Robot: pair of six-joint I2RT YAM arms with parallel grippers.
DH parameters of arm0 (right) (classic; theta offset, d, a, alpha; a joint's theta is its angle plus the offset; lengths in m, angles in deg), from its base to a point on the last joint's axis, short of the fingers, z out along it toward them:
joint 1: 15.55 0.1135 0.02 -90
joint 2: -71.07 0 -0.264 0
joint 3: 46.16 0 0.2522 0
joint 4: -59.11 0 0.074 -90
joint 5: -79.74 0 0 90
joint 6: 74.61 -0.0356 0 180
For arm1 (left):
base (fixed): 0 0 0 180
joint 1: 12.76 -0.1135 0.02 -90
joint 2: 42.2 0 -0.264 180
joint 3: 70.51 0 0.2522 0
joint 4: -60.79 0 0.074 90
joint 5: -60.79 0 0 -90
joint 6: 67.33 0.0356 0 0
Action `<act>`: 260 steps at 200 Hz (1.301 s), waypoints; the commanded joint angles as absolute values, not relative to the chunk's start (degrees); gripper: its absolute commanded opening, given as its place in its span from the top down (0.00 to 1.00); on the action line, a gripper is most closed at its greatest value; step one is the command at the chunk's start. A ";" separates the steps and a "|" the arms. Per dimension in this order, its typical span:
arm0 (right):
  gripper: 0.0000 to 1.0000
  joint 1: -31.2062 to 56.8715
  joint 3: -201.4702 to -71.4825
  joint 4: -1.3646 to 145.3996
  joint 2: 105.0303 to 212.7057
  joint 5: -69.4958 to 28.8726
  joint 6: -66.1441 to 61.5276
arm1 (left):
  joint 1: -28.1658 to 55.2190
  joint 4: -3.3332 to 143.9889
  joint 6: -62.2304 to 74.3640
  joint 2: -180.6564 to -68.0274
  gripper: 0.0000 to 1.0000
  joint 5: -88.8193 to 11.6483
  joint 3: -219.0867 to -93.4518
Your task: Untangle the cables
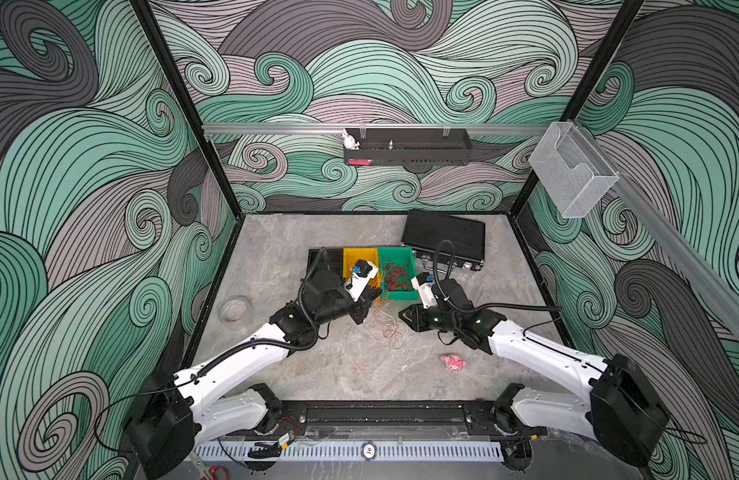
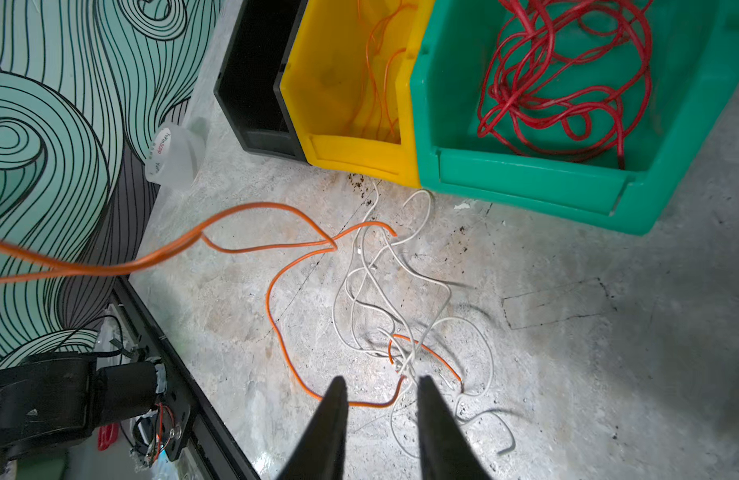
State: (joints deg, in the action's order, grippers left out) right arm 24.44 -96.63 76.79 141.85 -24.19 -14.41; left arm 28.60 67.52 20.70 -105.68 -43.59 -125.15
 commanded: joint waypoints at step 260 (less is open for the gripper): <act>0.47 32.46 -99.82 77.71 146.85 -19.98 -2.85 | 28.08 68.75 22.68 -107.41 1.00 -43.80 -129.41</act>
